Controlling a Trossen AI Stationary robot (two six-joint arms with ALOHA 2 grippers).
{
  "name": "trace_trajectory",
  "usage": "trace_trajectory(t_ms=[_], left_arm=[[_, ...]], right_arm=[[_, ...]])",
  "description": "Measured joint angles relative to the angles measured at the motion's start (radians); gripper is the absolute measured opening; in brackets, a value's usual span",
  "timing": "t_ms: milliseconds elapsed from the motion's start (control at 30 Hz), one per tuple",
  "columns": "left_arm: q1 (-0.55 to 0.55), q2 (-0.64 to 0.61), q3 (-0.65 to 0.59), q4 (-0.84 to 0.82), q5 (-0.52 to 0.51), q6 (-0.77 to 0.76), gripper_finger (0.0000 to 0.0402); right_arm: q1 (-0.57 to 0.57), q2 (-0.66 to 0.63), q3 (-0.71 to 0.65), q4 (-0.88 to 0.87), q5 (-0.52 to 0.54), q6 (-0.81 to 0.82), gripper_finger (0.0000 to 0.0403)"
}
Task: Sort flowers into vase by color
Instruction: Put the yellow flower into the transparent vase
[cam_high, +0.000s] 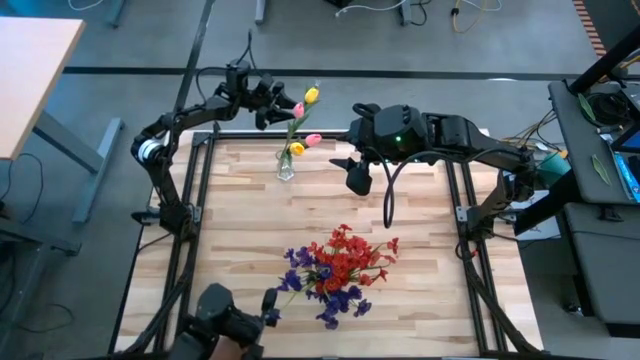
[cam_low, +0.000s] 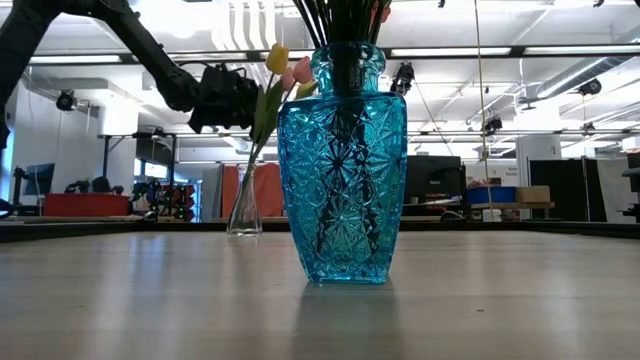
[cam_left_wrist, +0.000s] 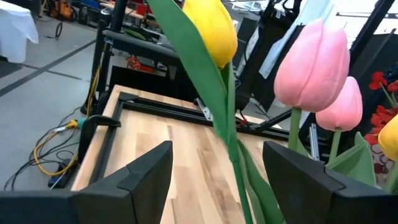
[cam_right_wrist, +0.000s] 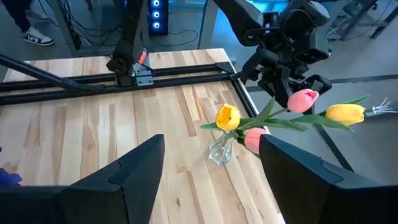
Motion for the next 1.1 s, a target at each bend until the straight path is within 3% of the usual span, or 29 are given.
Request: trace_trajectory(t_ms=[433,1100], left_arm=[[-0.043,0.003,0.016,0.0,-0.031,-0.011,0.0214],[-0.05,0.003,0.001,-0.005,-0.031,-0.009,0.0028]], right_arm=[[0.0,0.0,-0.001,-0.001,0.0,0.025,0.0255],[0.0,0.0,-0.001,-0.001,-0.001,0.025,0.0248]])
